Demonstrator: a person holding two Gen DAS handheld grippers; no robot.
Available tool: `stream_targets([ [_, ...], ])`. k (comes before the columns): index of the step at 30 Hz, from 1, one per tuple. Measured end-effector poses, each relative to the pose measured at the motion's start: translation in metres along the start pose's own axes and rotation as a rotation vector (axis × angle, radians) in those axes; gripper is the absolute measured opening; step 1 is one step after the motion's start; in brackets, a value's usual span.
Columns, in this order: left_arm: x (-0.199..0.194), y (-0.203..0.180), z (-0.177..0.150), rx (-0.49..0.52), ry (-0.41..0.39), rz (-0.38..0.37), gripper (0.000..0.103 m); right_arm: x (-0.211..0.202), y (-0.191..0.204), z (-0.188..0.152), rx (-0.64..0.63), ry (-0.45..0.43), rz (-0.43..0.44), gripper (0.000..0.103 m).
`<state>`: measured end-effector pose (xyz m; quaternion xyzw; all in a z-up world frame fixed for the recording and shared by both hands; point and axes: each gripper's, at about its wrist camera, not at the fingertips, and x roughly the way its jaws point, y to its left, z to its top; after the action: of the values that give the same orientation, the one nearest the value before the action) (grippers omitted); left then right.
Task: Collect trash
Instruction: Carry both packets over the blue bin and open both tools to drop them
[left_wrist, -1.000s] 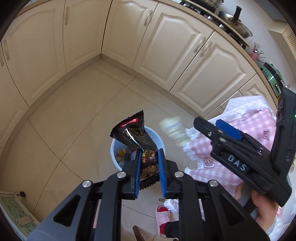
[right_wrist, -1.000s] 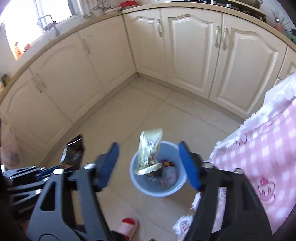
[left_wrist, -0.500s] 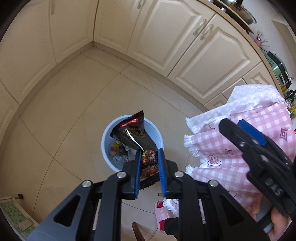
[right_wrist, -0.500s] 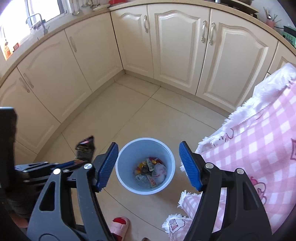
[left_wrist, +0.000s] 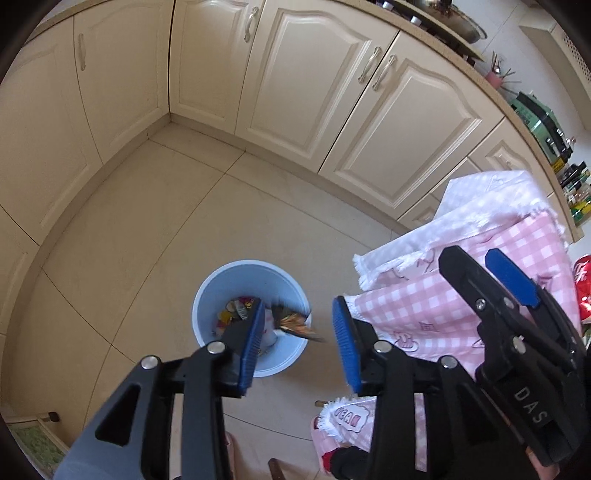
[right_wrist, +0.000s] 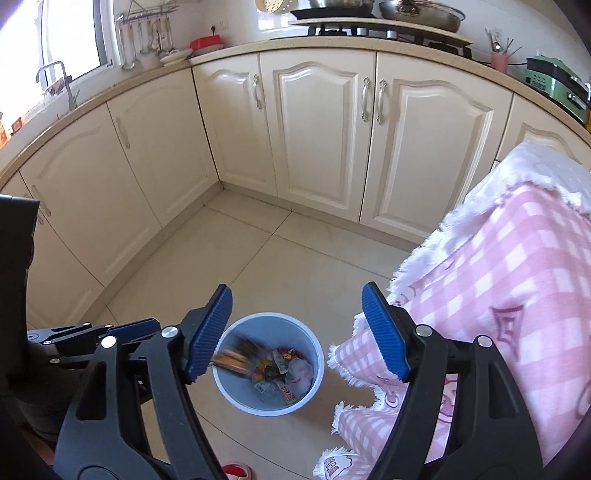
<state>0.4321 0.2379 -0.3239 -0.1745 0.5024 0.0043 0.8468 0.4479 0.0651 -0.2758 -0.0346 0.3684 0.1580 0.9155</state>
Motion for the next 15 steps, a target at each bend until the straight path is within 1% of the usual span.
stream_targets([
  [6,-0.018,-0.006,-0.005,-0.001,-0.021,0.006,0.038,-0.02,0.0,0.0,0.001,-0.009,0.011,0.073],
  [10,-0.041,-0.013,-0.011,0.003,-0.051,0.011,0.038,-0.038,-0.001,0.0,0.005,-0.022,0.021,0.073],
  [15,-0.073,-0.022,-0.021,0.011,-0.092,0.021,0.038,-0.072,-0.005,0.0,0.005,-0.056,0.024,0.073],
])
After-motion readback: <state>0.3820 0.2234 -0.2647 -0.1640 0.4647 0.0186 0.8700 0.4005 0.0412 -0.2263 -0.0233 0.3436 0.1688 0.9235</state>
